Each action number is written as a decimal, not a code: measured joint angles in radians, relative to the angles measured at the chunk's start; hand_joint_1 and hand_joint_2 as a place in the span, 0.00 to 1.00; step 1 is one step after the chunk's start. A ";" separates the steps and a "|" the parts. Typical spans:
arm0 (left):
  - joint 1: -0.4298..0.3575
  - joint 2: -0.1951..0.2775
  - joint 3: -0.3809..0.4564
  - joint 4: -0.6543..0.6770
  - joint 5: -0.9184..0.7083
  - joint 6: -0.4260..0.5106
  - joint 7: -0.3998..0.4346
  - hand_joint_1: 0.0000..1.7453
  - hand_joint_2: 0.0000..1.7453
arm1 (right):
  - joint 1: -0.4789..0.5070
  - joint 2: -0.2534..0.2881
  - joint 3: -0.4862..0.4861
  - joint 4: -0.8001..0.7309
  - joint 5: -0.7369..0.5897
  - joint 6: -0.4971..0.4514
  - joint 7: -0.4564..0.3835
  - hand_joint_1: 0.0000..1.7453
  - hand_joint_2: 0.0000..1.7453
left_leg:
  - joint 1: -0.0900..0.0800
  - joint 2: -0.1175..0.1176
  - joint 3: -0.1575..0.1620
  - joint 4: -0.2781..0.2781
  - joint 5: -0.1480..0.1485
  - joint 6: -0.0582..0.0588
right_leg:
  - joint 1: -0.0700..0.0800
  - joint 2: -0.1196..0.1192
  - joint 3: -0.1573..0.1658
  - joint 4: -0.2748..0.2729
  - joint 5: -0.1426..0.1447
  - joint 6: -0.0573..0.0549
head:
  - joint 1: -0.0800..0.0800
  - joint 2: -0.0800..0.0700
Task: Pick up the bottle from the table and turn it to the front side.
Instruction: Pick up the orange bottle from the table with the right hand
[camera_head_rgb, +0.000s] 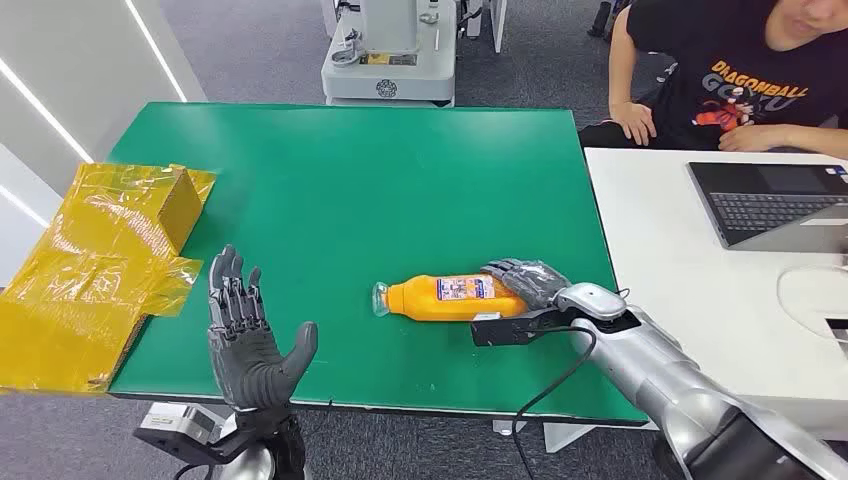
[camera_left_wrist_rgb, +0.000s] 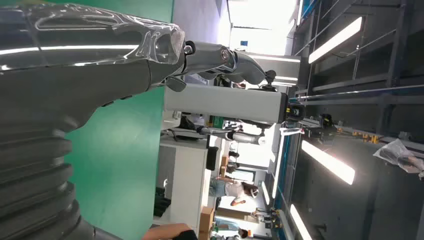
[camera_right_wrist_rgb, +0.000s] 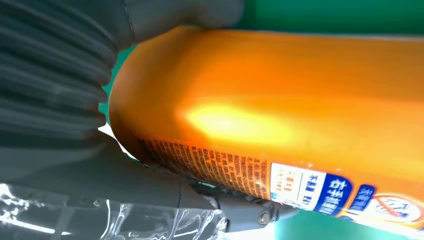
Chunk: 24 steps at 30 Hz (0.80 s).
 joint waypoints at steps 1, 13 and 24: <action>0.000 0.000 0.000 0.000 0.000 0.000 0.000 0.00 1.00 | 0.001 0.000 0.000 0.000 0.000 -0.002 -0.001 1.00 1.00 | 0.000 0.000 0.000 0.000 0.000 0.000 | 0.000 0.000 0.000 0.000 0.000 0.000 | 0.000 0.000; -0.001 0.000 0.000 0.000 -0.002 -0.011 0.000 0.00 1.00 | 0.028 0.002 -0.014 -0.001 -0.007 -0.068 -0.024 1.00 1.00 | 0.000 0.000 0.000 0.000 0.000 0.000 | 0.000 0.000 0.000 0.000 0.000 0.000 | 0.000 0.000; -0.003 -0.002 0.001 -0.004 0.000 0.029 0.000 0.00 1.00 | 0.125 0.065 -0.157 -0.083 -0.144 -0.410 -0.072 1.00 1.00 | 0.000 0.000 0.000 0.000 0.000 0.000 | 0.000 0.000 -0.001 0.000 0.000 0.000 | 0.000 0.000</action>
